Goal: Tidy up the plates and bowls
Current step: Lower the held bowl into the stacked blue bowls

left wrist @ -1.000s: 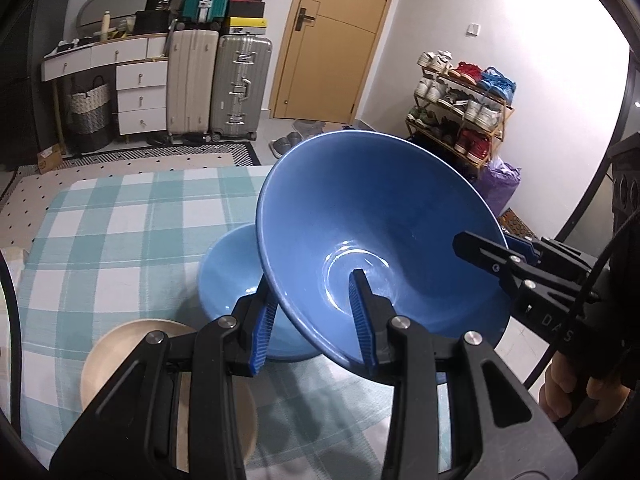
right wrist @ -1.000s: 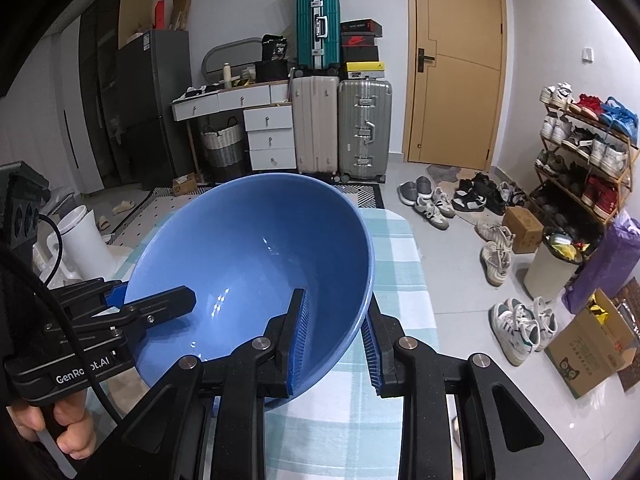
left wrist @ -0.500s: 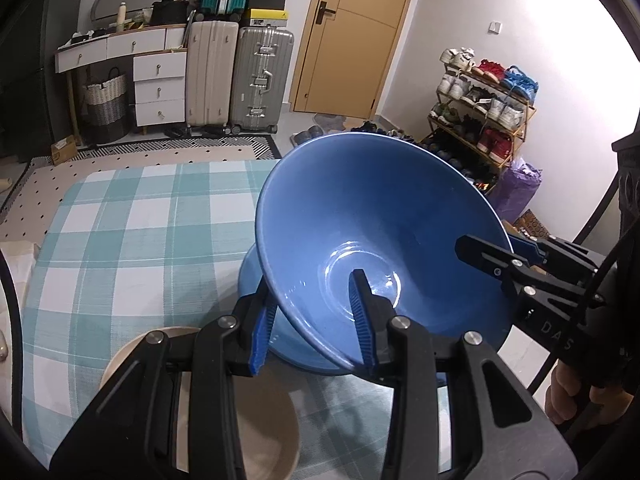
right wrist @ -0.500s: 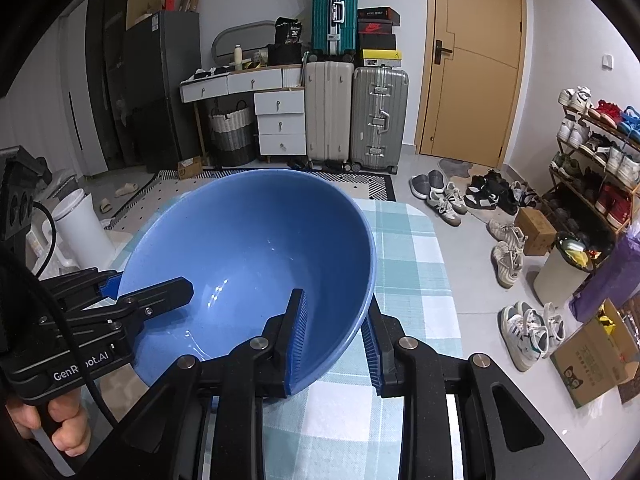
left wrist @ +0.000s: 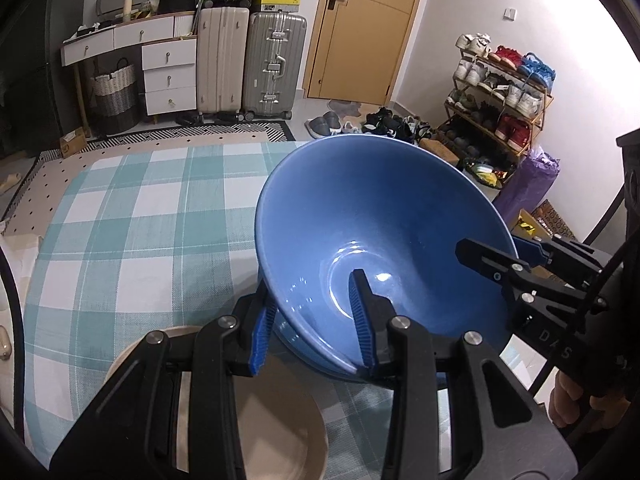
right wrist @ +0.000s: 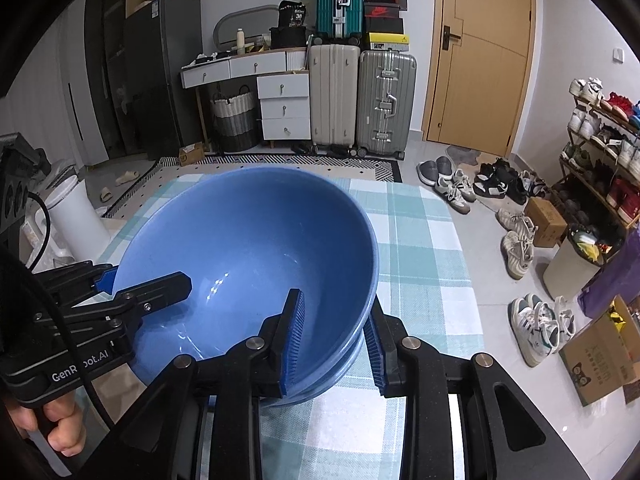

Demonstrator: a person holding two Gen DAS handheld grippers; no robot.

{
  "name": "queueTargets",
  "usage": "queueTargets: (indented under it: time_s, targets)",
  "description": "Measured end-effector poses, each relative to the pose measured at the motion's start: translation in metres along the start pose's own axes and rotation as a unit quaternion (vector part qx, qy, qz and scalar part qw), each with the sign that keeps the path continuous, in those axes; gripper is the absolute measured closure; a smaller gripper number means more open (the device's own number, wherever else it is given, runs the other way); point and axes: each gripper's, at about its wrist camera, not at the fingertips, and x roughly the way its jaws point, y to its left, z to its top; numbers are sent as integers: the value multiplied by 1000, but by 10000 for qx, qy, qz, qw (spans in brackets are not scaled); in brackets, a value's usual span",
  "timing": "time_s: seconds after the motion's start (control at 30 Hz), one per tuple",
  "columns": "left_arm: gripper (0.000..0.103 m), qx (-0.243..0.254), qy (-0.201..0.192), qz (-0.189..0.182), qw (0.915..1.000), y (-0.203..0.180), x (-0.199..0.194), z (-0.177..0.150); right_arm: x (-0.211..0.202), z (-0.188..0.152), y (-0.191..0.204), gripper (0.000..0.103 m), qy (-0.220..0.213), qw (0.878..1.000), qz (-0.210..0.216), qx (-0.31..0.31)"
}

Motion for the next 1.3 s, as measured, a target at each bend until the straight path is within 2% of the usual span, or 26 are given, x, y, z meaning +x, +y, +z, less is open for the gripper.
queueTargets:
  time_s: [0.27, 0.43, 0.63, 1.3]
  targets:
    - [70, 1, 96, 80, 9999, 12, 30, -6, 15, -7, 3, 73, 1, 9999, -84, -78]
    - [70, 214, 33, 312, 9993, 12, 45, -13, 26, -15, 12, 73, 24, 9994, -256, -245]
    - [70, 216, 133, 290, 9993, 17, 64, -18, 38, -24, 11, 73, 111, 9993, -298, -201]
    - [70, 462, 4, 463, 9979, 7, 77, -31, 55, -41, 4, 73, 229, 9987, -427, -136]
